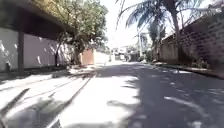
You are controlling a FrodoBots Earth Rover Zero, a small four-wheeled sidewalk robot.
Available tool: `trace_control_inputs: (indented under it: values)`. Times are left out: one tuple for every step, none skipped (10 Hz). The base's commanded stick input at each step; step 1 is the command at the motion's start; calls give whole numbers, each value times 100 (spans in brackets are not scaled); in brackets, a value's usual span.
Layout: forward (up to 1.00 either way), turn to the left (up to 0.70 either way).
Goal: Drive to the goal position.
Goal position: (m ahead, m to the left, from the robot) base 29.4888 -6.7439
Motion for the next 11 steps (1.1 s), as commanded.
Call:
trace_control_inputs:
  values:
    - [100,-23]
    - [100,-23]
    - [100,-23]
    - [100,-23]
    - [100,-23]
    - [100,-23]
    - [100,-23]
    - [100,-23]
    - [100,-23]
    - [100,-23]
    - [100,-23]
